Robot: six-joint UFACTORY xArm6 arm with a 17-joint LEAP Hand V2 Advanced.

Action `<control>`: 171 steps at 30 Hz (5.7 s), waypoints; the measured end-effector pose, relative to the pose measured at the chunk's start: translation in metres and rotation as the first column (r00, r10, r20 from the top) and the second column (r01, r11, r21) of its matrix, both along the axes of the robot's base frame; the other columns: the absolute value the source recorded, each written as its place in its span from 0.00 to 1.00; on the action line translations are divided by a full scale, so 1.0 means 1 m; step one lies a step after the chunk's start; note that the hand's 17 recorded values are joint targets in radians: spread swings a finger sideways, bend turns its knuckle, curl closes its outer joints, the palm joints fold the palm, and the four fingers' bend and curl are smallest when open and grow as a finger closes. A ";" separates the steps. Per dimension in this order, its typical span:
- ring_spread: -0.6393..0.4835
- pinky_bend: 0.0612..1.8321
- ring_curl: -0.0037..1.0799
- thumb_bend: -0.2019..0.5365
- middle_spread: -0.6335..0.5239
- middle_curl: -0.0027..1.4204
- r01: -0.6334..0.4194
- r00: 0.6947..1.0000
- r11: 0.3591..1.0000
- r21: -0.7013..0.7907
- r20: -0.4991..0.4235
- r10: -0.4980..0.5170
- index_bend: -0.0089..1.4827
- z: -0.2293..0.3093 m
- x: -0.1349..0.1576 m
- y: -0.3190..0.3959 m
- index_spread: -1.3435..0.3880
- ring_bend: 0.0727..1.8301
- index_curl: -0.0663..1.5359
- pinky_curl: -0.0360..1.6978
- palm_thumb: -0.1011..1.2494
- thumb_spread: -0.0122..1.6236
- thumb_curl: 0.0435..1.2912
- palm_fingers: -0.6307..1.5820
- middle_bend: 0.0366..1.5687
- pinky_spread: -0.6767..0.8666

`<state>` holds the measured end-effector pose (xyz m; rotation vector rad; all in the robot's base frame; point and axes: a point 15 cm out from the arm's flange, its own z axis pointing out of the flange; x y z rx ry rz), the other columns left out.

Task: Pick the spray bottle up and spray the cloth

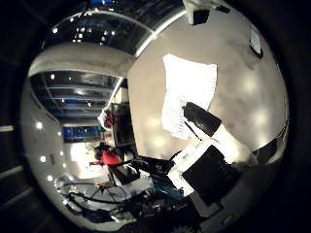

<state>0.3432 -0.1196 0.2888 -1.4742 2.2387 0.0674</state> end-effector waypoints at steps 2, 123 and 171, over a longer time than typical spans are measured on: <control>0.70 0.07 0.18 0.24 0.56 0.24 0.034 0.998 0.999 0.013 0.048 -0.035 0.13 0.011 0.002 -0.019 0.58 0.07 0.28 0.17 0.67 0.68 0.30 0.42 0.11 0.68; 0.73 0.16 0.26 0.25 0.67 0.26 0.284 0.834 0.823 0.491 0.296 -0.465 0.11 -0.176 0.127 -0.276 0.69 0.16 0.21 0.20 0.56 0.67 0.24 0.35 0.14 0.68; 0.38 0.59 0.72 0.25 0.46 0.51 -0.215 0.919 0.954 0.209 0.374 0.125 0.79 0.009 0.132 -0.158 0.65 0.75 0.58 0.82 0.90 0.58 0.51 0.77 0.91 0.33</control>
